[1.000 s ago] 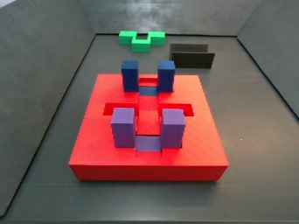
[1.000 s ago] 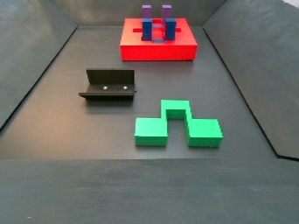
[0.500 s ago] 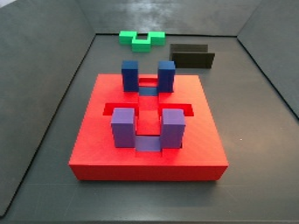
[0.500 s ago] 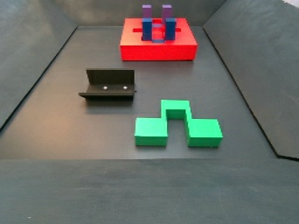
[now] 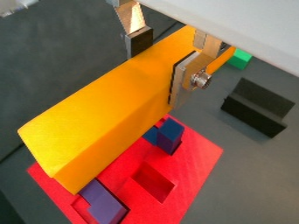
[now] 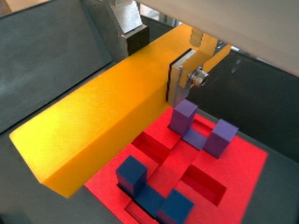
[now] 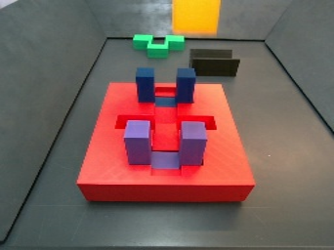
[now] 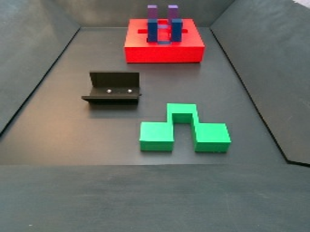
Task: Pick up the yellow object. Move up. Move to above the board. Insert the yellow object.
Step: Insert the yellow object.
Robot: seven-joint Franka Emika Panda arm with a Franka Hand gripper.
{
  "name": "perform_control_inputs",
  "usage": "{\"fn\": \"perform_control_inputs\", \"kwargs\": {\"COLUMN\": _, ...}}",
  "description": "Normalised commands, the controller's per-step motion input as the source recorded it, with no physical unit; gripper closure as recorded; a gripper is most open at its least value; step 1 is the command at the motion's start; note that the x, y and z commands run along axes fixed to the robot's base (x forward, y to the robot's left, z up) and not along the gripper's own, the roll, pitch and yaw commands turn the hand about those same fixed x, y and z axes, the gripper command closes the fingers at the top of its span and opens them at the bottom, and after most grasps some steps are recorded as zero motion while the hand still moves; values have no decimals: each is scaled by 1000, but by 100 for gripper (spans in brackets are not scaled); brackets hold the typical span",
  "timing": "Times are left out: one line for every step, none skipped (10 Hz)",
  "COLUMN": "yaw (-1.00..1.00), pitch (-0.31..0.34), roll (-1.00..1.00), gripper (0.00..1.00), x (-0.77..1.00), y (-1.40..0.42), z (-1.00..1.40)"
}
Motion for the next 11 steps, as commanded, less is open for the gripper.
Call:
{"fn": "perform_control_inputs", "kwargs": {"yaw": 57, "pitch": -106, "roll": 270, "gripper": 100, "x": 91, "y": -83, "z": -666}}
{"fn": "perform_control_inputs", "kwargs": {"yaw": 91, "pitch": -110, "roll": 269, "gripper": 100, "x": 66, "y": -111, "z": -669}}
{"fn": "perform_control_inputs", "kwargs": {"yaw": 117, "pitch": -123, "roll": 240, "gripper": 100, "x": 43, "y": -134, "z": -717}}
{"fn": "perform_control_inputs", "kwargs": {"yaw": 117, "pitch": -130, "roll": 226, "gripper": 100, "x": 3, "y": -123, "z": -746}}
{"fn": "perform_control_inputs", "kwargs": {"yaw": 103, "pitch": -83, "roll": 201, "gripper": 100, "x": 0, "y": -123, "z": -600}}
{"fn": "perform_control_inputs", "kwargs": {"yaw": 109, "pitch": -11, "roll": 183, "gripper": 100, "x": 0, "y": -186, "z": -406}}
{"fn": "perform_control_inputs", "kwargs": {"yaw": 303, "pitch": -24, "roll": 189, "gripper": 100, "x": 6, "y": -274, "z": -386}}
{"fn": "perform_control_inputs", "kwargs": {"yaw": 371, "pitch": -34, "roll": 167, "gripper": 100, "x": 0, "y": -294, "z": -351}}
{"fn": "perform_control_inputs", "kwargs": {"yaw": 266, "pitch": -11, "roll": 111, "gripper": 100, "x": 0, "y": -286, "z": -234}}
{"fn": "perform_control_inputs", "kwargs": {"yaw": 89, "pitch": -21, "roll": 43, "gripper": 100, "x": -91, "y": -211, "z": -160}}
{"fn": "perform_control_inputs", "kwargs": {"yaw": 0, "pitch": -24, "roll": 31, "gripper": 100, "x": -174, "y": -123, "z": -149}}
